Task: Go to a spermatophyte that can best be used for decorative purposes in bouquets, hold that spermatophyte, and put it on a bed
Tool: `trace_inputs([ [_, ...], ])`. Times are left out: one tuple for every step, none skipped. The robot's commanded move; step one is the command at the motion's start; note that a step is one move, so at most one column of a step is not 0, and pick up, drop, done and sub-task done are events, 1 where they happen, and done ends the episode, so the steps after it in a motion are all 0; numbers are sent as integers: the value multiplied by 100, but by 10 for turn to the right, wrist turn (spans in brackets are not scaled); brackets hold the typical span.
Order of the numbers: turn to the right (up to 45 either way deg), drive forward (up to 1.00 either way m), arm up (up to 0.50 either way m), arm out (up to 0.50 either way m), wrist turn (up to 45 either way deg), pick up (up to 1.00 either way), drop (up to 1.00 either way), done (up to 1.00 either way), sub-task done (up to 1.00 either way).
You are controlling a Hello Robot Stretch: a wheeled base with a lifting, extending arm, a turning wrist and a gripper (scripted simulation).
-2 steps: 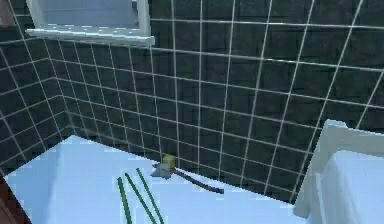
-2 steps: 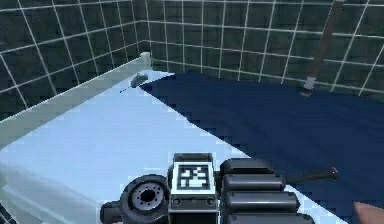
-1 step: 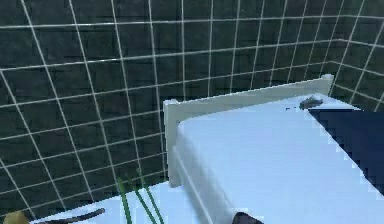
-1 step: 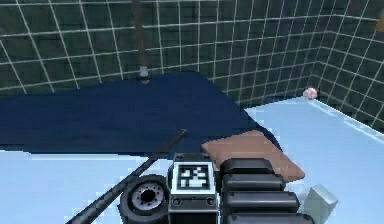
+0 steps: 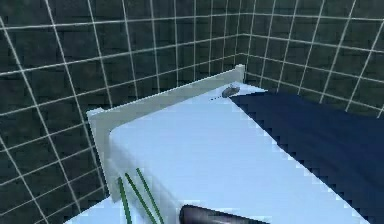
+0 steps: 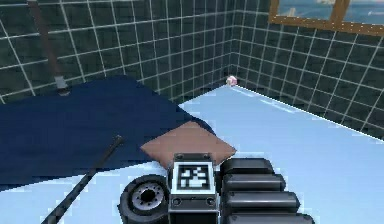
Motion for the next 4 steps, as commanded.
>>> trace_inputs([
  [0, 5, 0, 0, 0, 0, 0, 0, 0],
  [-450, 0, 0, 0, 0, 0, 0, 0, 0],
  [-450, 0, 0, 0, 0, 0, 0, 0, 0],
  [450, 0, 0, 0, 0, 0, 0, 0, 0],
])
